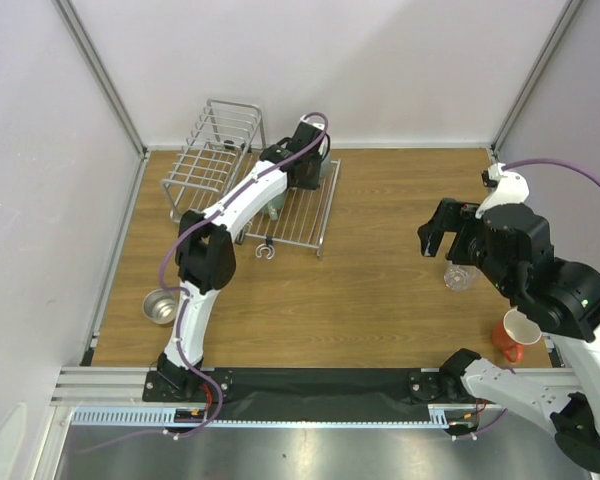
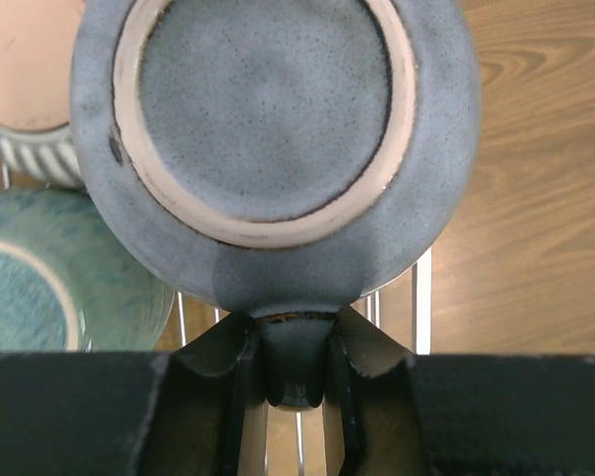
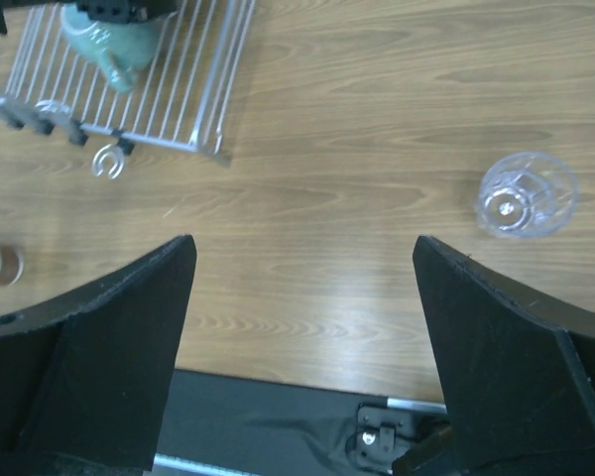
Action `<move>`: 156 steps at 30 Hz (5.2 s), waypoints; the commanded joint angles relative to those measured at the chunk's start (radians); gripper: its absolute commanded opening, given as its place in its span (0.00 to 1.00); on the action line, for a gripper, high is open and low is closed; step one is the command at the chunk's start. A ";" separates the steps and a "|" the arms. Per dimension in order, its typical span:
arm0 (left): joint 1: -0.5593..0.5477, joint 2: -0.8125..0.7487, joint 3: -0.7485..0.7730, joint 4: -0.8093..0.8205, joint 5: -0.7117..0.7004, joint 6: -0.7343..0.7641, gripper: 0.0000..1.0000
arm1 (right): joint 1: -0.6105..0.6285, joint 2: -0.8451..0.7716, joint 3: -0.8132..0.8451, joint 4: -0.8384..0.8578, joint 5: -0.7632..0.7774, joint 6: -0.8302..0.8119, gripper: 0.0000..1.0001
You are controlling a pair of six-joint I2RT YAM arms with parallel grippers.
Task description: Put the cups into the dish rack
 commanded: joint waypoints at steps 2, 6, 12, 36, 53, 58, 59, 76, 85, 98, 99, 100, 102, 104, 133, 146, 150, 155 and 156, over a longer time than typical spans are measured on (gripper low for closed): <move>0.001 0.011 0.072 0.179 -0.026 0.013 0.00 | -0.125 0.031 0.031 0.023 -0.101 -0.068 0.96; 0.004 0.040 0.066 0.216 -0.071 0.024 0.00 | -0.277 0.034 0.022 0.021 -0.260 -0.096 0.96; 0.017 0.085 0.079 0.231 -0.106 0.001 0.00 | -0.382 0.048 0.027 0.005 -0.357 -0.119 0.95; 0.060 0.117 0.049 0.257 -0.258 0.013 0.00 | -0.454 0.089 0.051 -0.054 -0.435 -0.167 0.93; 0.114 0.117 0.026 0.229 -0.168 -0.017 0.00 | -0.467 0.083 0.019 -0.035 -0.441 -0.111 0.91; 0.114 0.122 0.027 0.228 -0.142 -0.011 0.00 | -0.469 0.078 0.011 -0.031 -0.441 -0.087 0.90; 0.116 0.123 0.027 0.226 -0.125 -0.011 0.02 | -0.470 0.078 0.007 -0.029 -0.442 -0.084 0.90; 0.090 0.088 0.006 0.205 -0.106 -0.010 0.70 | -0.467 0.057 -0.030 -0.011 -0.468 -0.024 0.88; 0.082 0.022 -0.026 0.173 -0.111 -0.045 0.78 | -0.469 0.048 -0.058 0.009 -0.463 -0.005 0.88; 0.037 -0.088 -0.092 0.122 -0.103 -0.079 0.82 | -0.471 0.051 -0.078 -0.037 -0.405 0.041 0.88; 0.036 -0.101 -0.108 0.122 -0.103 -0.085 0.82 | -0.471 0.042 -0.081 -0.041 -0.405 0.042 0.89; 0.036 -0.125 -0.117 0.117 -0.103 -0.086 0.82 | -0.469 0.037 -0.085 -0.041 -0.403 0.045 0.89; 0.030 -0.154 -0.144 0.120 -0.103 -0.094 0.82 | -0.471 0.023 -0.096 -0.048 -0.399 0.053 0.89; 0.025 -0.196 -0.160 0.113 -0.102 -0.103 0.82 | -0.471 0.022 -0.101 -0.060 -0.388 0.070 0.89; -0.118 -0.885 -0.703 0.203 0.314 -0.284 1.00 | -0.552 -0.020 -0.184 -0.345 -0.133 0.168 0.89; -0.116 -1.158 -0.901 0.258 0.525 -0.175 1.00 | -1.053 0.054 -0.318 -0.258 -0.208 0.050 0.64; -0.130 -1.220 -0.964 0.292 0.609 -0.128 1.00 | -1.116 0.146 -0.340 -0.233 -0.208 0.074 0.68; -0.225 -1.233 -0.925 0.199 0.489 -0.005 1.00 | -1.191 0.172 -0.319 -0.253 -0.129 0.099 0.73; -0.237 -1.233 -0.915 0.191 0.474 0.001 1.00 | -1.195 0.175 -0.322 -0.246 -0.112 0.097 0.73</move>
